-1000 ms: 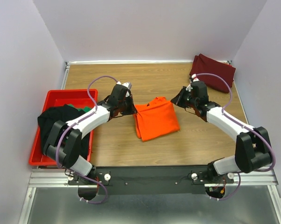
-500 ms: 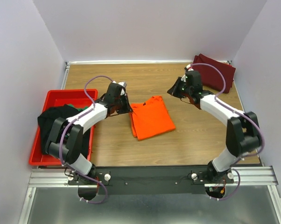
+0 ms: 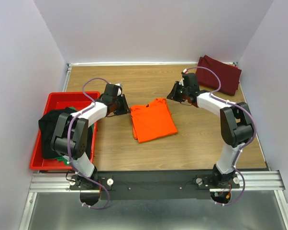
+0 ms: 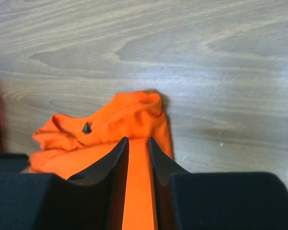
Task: Fold and stack the t-shirts
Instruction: Fold the tshirt
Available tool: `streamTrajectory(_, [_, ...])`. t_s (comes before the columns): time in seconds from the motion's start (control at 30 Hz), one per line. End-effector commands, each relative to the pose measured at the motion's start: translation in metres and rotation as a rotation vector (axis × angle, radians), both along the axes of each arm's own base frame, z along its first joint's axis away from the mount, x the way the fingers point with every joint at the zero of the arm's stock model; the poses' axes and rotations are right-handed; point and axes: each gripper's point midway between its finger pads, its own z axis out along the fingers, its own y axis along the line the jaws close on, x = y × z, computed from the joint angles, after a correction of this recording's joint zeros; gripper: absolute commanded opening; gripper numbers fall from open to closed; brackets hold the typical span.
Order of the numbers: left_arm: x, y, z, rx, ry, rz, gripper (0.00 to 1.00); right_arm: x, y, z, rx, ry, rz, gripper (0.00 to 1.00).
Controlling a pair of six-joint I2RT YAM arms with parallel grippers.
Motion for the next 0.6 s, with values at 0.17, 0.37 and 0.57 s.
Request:
streamTrajectory(0.17, [0.006, -0.014, 0.044, 0.084, -0.119, -0.054, 0.03, -0.049, 0.034, 0.008, -0.001, -0.006, 0.103, 0.29])
streamTrajectory(0.37, [-0.019, -0.050, 0.028, 0.080, -0.078, -0.143, 0.00, -0.042, 0.045, -0.016, -0.020, 0.032, 0.134, 0.28])
streamTrajectory(0.57, [-0.025, -0.065, 0.010, 0.091, -0.044, -0.192, 0.00, -0.018, 0.041, -0.047, -0.082, 0.056, 0.095, 0.28])
